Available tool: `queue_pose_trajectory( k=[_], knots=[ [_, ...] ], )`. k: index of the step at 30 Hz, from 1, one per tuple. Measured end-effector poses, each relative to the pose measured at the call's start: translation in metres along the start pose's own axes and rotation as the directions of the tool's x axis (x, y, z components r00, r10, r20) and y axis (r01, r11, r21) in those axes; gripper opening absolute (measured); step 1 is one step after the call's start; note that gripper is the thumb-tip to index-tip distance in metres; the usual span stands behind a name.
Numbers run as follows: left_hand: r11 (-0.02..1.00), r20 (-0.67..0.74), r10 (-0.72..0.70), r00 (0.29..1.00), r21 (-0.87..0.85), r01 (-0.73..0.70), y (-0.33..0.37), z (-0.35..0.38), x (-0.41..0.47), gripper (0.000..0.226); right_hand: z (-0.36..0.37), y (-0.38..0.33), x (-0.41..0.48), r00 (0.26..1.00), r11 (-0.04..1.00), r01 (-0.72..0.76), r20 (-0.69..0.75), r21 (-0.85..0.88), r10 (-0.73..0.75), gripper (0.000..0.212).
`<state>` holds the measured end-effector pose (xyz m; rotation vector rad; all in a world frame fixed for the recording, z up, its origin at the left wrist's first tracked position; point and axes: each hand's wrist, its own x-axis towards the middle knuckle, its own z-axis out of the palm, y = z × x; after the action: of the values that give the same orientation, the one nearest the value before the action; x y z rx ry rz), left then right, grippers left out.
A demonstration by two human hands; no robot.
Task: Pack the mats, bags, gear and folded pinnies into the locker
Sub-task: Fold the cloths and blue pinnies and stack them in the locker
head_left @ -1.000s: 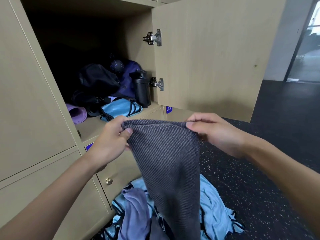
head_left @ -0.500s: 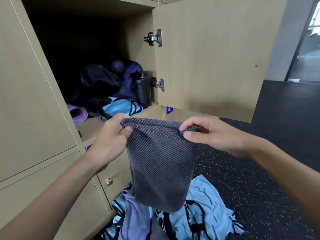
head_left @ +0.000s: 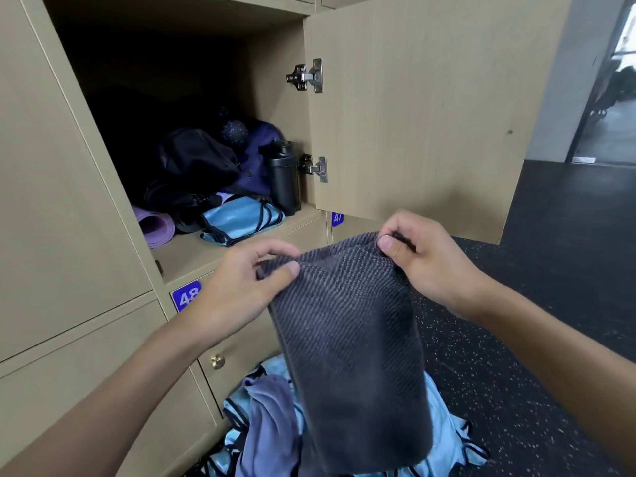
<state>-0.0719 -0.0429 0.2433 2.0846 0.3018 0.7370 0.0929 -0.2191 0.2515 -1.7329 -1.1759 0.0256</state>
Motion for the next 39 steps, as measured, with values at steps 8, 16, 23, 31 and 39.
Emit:
queue_pose_trajectory(
  k=[8,16,23,31,39],
  knots=[
    [0.944,0.158,0.111,0.981,0.292,-0.153,-0.003,0.007,0.0,0.028,-0.011,0.006,0.0,0.999,0.985,-0.022,-0.043,-0.172,0.014,0.026],
    [0.949,0.018,0.225,0.974,0.224,-0.224,0.017,-0.003,0.011,0.026,0.0,-0.005,-0.006,0.977,0.952,-0.197,0.129,0.235,0.171,0.028],
    [0.914,-0.05,-0.237,0.97,-0.352,0.205,0.007,0.003,0.004,0.089,0.023,-0.013,0.008,0.95,0.804,-0.183,-0.109,0.565,0.292,0.04],
    [0.699,-0.175,-0.424,0.889,-0.687,0.198,0.011,0.009,0.014,0.086,0.02,-0.004,0.001,0.916,0.717,-0.396,0.191,0.573,0.353,0.103],
    [0.62,-0.147,-0.464,0.873,-0.758,0.202,0.011,0.016,0.008,0.095,0.007,0.004,-0.002,0.893,0.726,-0.45,0.259,0.52,0.368,0.103]
  ],
)
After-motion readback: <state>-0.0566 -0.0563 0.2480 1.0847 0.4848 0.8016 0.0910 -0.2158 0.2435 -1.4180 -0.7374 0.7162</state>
